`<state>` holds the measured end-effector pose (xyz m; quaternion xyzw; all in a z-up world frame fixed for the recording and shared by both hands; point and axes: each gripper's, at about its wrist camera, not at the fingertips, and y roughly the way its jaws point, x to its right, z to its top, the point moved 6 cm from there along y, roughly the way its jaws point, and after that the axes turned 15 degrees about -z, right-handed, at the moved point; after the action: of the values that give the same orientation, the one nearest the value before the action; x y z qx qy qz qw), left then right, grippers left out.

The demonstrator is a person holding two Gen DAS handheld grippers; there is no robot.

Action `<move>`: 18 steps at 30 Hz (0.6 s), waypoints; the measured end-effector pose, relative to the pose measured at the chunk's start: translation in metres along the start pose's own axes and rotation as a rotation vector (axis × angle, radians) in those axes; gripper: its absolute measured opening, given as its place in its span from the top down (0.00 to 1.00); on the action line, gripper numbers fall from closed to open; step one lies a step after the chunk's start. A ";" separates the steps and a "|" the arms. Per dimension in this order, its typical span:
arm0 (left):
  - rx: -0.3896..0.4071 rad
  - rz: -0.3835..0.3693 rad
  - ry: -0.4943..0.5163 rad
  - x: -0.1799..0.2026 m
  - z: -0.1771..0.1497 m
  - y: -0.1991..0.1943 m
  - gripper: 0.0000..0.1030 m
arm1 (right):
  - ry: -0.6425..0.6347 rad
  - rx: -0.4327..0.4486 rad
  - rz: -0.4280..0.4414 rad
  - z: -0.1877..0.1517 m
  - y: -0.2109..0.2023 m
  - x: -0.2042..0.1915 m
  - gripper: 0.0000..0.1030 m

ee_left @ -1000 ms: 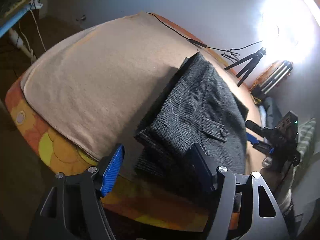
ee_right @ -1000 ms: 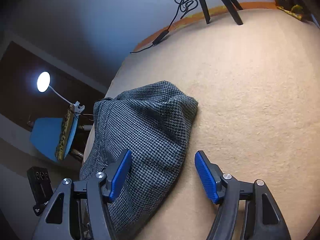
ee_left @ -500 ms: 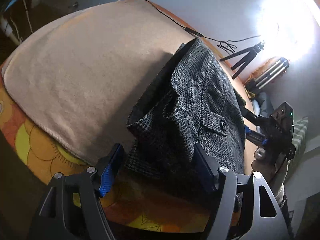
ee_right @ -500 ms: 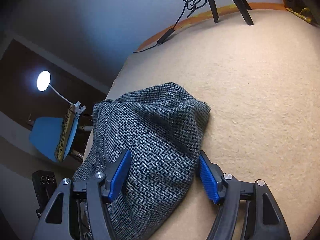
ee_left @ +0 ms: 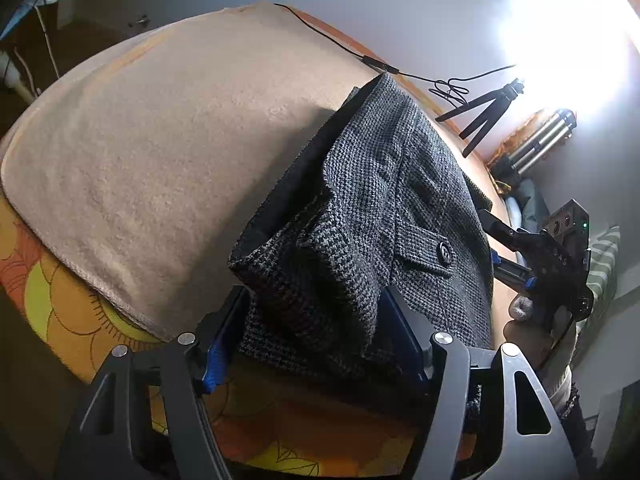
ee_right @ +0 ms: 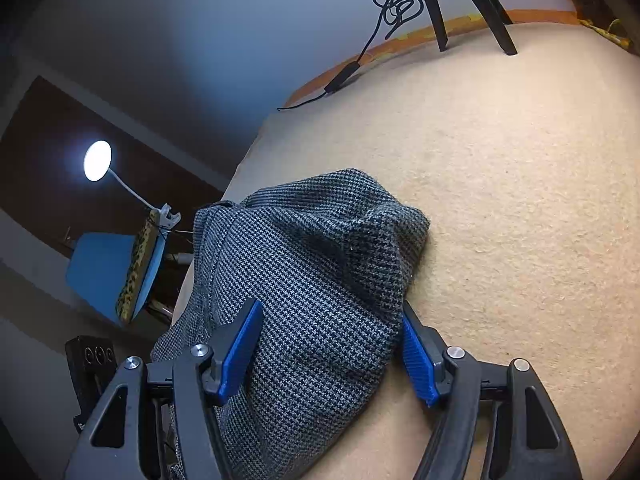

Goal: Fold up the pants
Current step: 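Close the left tool on the folded trouser edge while the right tool grips the trouser end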

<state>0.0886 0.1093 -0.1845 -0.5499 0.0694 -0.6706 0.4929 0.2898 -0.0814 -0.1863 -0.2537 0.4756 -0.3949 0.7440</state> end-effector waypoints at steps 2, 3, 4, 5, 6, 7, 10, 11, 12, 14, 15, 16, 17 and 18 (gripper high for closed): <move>-0.001 0.015 0.012 0.002 0.001 0.002 0.37 | 0.001 0.001 0.004 -0.001 0.000 0.001 0.33; -0.002 0.020 0.018 0.002 0.001 0.001 0.38 | 0.000 0.003 0.008 -0.001 0.000 0.001 0.34; -0.002 0.025 0.024 0.003 0.002 0.003 0.38 | -0.001 0.005 0.010 -0.001 0.000 0.000 0.34; -0.002 0.029 0.029 0.004 0.002 0.003 0.39 | -0.004 0.008 0.011 -0.001 0.001 0.000 0.35; -0.002 0.031 0.034 0.004 0.003 0.004 0.39 | -0.006 0.010 0.014 -0.001 0.001 -0.001 0.35; -0.002 0.034 0.038 0.005 0.004 0.004 0.39 | -0.009 0.012 0.017 -0.001 0.001 0.000 0.35; 0.002 0.040 0.046 0.007 0.005 0.006 0.40 | -0.014 0.017 0.024 -0.001 0.002 -0.001 0.35; 0.002 0.043 0.051 0.006 0.005 0.005 0.41 | -0.013 0.020 0.026 -0.001 0.002 -0.001 0.35; 0.003 0.047 0.054 0.007 0.005 0.005 0.41 | -0.014 0.022 0.026 -0.001 0.002 -0.002 0.35; 0.004 0.056 0.065 0.009 0.005 0.008 0.41 | -0.020 0.030 0.021 -0.002 0.002 -0.002 0.35; 0.005 0.058 0.068 0.010 0.005 0.010 0.41 | -0.023 0.033 0.018 -0.002 0.002 -0.003 0.35; 0.006 0.060 0.072 0.010 0.005 0.009 0.41 | -0.028 0.034 0.013 -0.002 0.003 -0.005 0.38; 0.006 0.062 0.075 0.011 0.005 0.010 0.41 | -0.034 0.035 0.005 -0.002 0.003 -0.005 0.39; 0.007 0.063 0.077 0.011 0.006 0.010 0.42 | -0.040 0.035 0.000 -0.002 0.004 -0.006 0.43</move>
<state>0.1002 0.0986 -0.1814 -0.5196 0.1034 -0.6757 0.5127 0.2877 -0.0745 -0.1870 -0.2488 0.4535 -0.3980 0.7576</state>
